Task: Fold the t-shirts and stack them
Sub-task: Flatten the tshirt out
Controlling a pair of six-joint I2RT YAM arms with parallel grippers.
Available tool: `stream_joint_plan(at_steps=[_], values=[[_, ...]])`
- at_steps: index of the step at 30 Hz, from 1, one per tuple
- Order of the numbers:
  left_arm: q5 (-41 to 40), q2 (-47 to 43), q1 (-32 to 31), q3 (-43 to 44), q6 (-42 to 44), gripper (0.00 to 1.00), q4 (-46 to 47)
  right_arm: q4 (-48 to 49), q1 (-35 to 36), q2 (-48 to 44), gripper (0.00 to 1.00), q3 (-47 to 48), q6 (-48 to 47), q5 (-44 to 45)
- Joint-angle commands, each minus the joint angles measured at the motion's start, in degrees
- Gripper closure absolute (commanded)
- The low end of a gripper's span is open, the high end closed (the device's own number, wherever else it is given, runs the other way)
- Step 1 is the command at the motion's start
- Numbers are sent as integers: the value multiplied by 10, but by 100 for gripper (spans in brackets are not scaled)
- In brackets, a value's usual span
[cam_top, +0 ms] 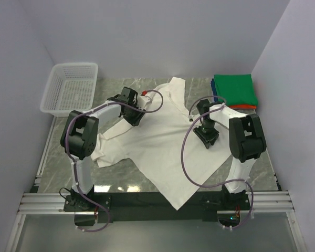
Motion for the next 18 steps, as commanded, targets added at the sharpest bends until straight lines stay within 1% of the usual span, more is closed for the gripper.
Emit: stream_joint_plan(at_steps=[1, 2, 4, 5, 8, 9, 14, 15, 16, 17, 18], values=[[-36, 20, -2, 37, -25, 58, 40, 21, 0, 15, 57, -1, 5, 31], [-47, 24, -2, 43, -26, 65, 43, 26, 0, 17, 57, -1, 4, 38], [-69, 29, 0, 47, -22, 74, 50, 28, -1, 25, 58, 2, 1, 50], [-78, 30, 1, 48, -19, 83, 55, 29, 0, 29, 58, 4, 0, 54], [-93, 20, 23, 56, -22, 99, 70, 35, 0, 43, 59, 18, -7, 74], [-94, 17, 42, 60, -26, 99, 74, 39, -1, 46, 59, 22, -9, 86], [-117, 45, 110, 108, -30, 99, 93, 58, -1, 76, 60, 59, -24, 134], [-117, 55, 130, 118, -36, 97, 91, 63, -1, 81, 60, 67, -27, 141], [-117, 65, 138, 131, -39, 92, 84, 66, 0, 93, 61, 76, -30, 150], [-137, 79, 145, 151, -39, 77, 74, 75, 0, 102, 61, 95, -36, 167], [-137, 79, 155, 154, -39, 70, 63, 79, -1, 109, 61, 106, -38, 176]])
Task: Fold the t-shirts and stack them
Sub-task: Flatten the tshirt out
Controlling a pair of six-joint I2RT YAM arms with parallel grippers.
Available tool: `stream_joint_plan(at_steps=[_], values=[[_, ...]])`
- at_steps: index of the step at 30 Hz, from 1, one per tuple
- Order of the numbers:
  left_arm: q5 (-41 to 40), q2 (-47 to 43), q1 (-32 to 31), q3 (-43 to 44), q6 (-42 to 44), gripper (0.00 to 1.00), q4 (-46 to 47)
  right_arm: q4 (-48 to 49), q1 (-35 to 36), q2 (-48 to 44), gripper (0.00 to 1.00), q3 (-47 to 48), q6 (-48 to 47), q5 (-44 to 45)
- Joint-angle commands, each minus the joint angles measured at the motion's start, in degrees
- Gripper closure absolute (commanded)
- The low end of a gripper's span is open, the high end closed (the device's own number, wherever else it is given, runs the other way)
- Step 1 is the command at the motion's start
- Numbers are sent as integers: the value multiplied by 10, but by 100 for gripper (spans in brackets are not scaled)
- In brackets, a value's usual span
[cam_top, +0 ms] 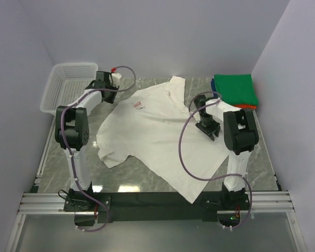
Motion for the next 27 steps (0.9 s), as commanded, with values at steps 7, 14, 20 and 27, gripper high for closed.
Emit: stream_joint_plan(at_steps=[7, 14, 20, 27], values=[[41, -115, 54, -101, -1, 57, -2, 147, 0, 117, 61, 153, -57, 126], [222, -324, 56, -241, 125, 59, -149, 87, -1, 43, 50, 131, -59, 57], [221, -353, 2, -317, 180, 59, -203, 33, 0, -68, 48, 39, -40, -26], [166, -355, -86, -379, 156, 53, -177, -33, 0, -95, 51, -3, -14, -129]])
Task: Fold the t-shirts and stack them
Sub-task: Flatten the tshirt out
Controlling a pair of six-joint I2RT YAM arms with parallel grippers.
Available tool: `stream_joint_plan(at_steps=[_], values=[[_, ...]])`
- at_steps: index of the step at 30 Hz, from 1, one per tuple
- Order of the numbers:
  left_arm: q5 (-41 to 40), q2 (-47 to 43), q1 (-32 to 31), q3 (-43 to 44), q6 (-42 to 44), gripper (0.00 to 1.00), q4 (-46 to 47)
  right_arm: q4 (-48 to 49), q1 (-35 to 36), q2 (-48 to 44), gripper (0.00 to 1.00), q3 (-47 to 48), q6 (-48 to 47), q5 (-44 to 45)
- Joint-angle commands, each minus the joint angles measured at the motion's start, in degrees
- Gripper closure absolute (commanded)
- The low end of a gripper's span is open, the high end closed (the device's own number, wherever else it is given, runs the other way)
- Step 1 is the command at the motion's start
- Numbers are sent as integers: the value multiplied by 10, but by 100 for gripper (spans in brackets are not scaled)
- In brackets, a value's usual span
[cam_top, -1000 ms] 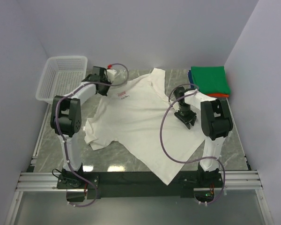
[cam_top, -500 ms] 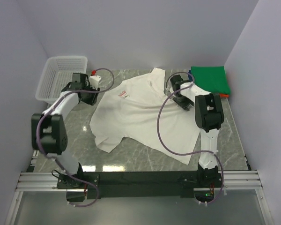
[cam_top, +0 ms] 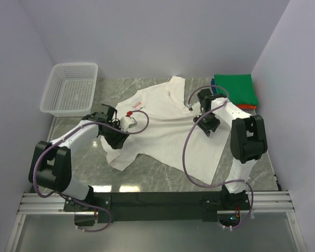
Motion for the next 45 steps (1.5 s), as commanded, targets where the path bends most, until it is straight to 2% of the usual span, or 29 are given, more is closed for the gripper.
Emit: stream_joint_plan(at_steps=[1, 6, 9, 12, 13, 16, 19, 21, 24, 25, 27, 28, 29, 30, 33, 37, 38, 42, 45], values=[[-35, -20, -35, -27, 1, 47, 4, -43, 0, -15, 51, -39, 17, -61], [-101, -22, -76, -63, -18, 43, 17, -16, 0, 17, 52, -69, 16, -51], [-138, -21, -81, -80, -17, 45, 23, -4, 0, 36, 53, -78, 16, -36], [-171, -21, -80, -84, -26, 54, 27, 10, -1, 49, 54, -84, 12, -15], [-183, -26, -79, -85, -32, 66, 30, 13, 0, 50, 54, -88, 11, 1], [-201, -66, -61, -87, -45, 82, 21, 23, -1, 55, 55, -92, 6, 23], [-223, -106, -26, -99, -47, 89, -14, 29, 0, 61, 55, -88, 2, 35], [-235, -132, 6, -114, -33, 91, -41, 29, 0, 68, 55, -84, -1, 42], [-237, -158, 32, -152, -6, 86, -65, 30, -1, 71, 55, -74, -7, 51], [-230, -165, 32, -171, 11, 75, -91, 28, 0, 71, 56, -69, -11, 52], [-198, -173, 35, -172, 19, 63, -109, 26, -1, 70, 56, -66, -16, 54], [-174, -188, 39, -163, 33, 54, -136, 25, 0, 68, 56, -63, -21, 51], [-132, -194, 42, -136, 56, 52, -145, 23, 0, 62, 56, -63, -24, 45], [-131, -199, 41, -136, 54, 51, -143, 23, 0, 59, 56, -63, -25, 45], [-69, -177, 41, -63, 46, 50, -116, 22, 0, 50, 56, -61, -34, 44], [-42, -54, 40, 58, 1, 53, -28, 30, -3, 46, 56, -63, -39, 57], [-42, -31, 41, 74, -3, 53, 19, 31, -4, 43, 56, -62, -39, 58], [-60, 87, 37, 178, -26, 55, 113, 16, -15, 23, 56, -37, -24, 33], [-63, 188, 34, 273, -52, 58, 119, 3, -33, 6, 56, -23, -12, 7]])
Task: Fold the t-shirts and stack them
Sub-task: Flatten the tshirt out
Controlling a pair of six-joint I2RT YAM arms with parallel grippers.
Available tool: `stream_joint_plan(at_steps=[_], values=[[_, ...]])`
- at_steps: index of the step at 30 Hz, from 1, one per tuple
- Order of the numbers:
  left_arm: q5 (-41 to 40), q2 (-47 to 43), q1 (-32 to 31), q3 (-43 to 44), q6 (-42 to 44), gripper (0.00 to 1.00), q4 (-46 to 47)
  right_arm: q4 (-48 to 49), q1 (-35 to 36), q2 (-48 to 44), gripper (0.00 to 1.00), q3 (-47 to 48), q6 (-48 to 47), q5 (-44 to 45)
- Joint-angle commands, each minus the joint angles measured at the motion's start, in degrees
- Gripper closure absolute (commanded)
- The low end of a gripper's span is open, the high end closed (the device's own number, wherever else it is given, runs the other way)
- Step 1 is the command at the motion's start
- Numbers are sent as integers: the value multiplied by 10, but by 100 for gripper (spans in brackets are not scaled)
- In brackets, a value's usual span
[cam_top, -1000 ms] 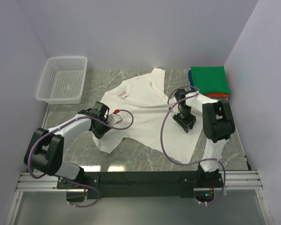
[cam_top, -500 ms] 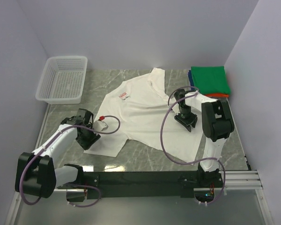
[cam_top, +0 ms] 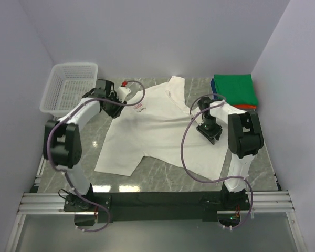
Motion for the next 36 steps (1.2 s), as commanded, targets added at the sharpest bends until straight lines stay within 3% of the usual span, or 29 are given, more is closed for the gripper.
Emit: stream_joint_plan(at_steps=[1, 7, 11, 19, 22, 25, 28, 30, 35, 36], values=[[12, 95, -5, 95, -39, 59, 57, 13, -24, -41, 56, 34, 14, -26], [-20, 170, -13, 128, -14, 66, 75, 18, -57, -24, 57, 31, 15, -1], [-49, 150, -13, 43, 14, 71, 80, 26, -67, 9, 58, 40, 12, 11], [-102, -13, -9, -187, 34, 76, 66, 18, -65, 47, 59, 88, 7, 15], [-100, -93, -10, -283, 14, 77, 14, 13, -52, 50, 59, 104, 2, 11], [-72, -176, -15, -316, 21, 78, -84, 16, -38, 50, 59, 103, -5, 11], [2, -238, -16, -262, 49, 74, -167, 14, -31, 47, 59, 90, -14, 3], [37, -236, -16, -217, 22, 69, -142, 26, -32, 36, 60, 68, -21, 11], [63, -99, -16, -13, -53, 62, -48, 35, -34, -4, 61, 11, -28, 27], [62, -36, -16, 18, -78, 62, -40, 35, -33, -18, 61, 3, -28, 28]])
